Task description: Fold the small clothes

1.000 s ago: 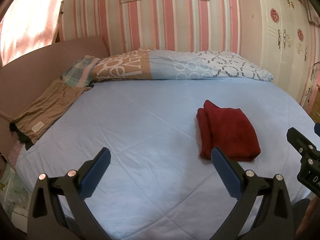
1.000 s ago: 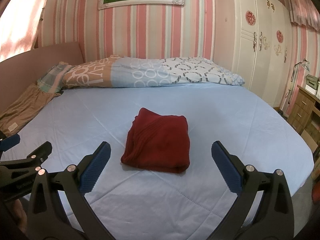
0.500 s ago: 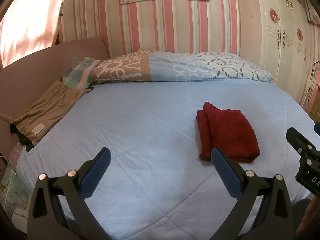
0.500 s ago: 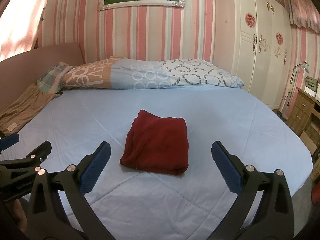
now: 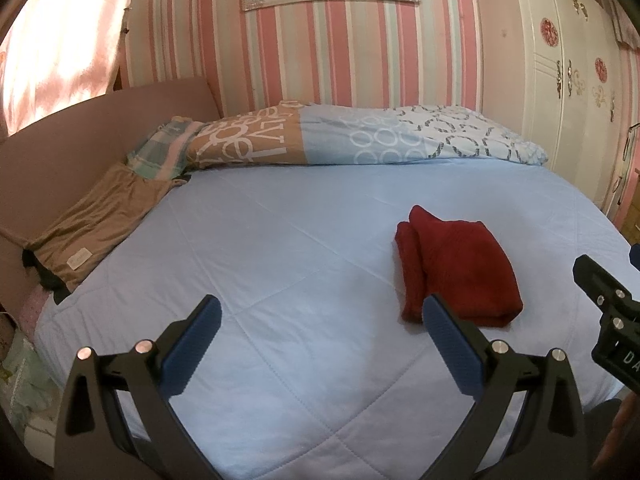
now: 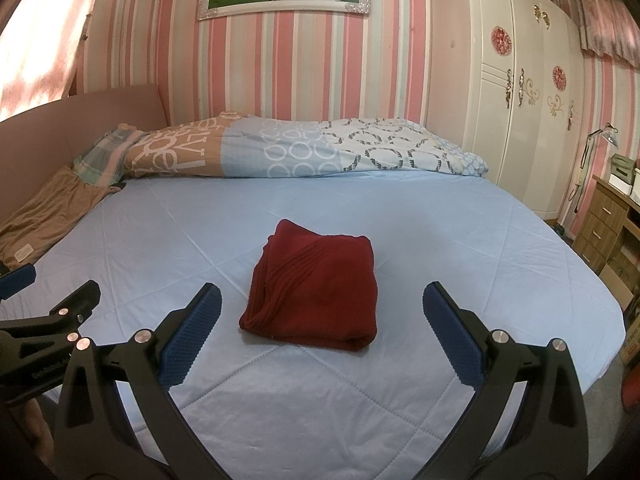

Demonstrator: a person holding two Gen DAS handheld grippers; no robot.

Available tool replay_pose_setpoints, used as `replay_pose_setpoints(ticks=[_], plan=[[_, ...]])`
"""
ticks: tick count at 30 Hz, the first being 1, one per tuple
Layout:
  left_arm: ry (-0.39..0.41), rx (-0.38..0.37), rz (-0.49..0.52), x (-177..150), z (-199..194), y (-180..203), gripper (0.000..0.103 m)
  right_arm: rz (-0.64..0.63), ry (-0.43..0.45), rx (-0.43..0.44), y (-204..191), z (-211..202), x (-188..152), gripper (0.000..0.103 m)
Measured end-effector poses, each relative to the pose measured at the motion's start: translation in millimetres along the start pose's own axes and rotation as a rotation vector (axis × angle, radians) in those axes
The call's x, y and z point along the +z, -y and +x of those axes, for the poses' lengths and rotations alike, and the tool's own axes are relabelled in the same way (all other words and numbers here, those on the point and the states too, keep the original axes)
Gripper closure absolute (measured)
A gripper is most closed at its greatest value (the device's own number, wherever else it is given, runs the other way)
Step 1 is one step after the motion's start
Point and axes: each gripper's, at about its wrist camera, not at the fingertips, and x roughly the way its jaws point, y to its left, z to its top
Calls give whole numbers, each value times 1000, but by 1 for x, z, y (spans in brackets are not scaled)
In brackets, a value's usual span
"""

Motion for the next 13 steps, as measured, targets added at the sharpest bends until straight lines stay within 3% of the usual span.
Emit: replay_pose_setpoints(ticks=[13], plan=[[-7, -11, -11, 1, 5, 0, 2, 0, -3, 1, 0, 1, 1, 3]])
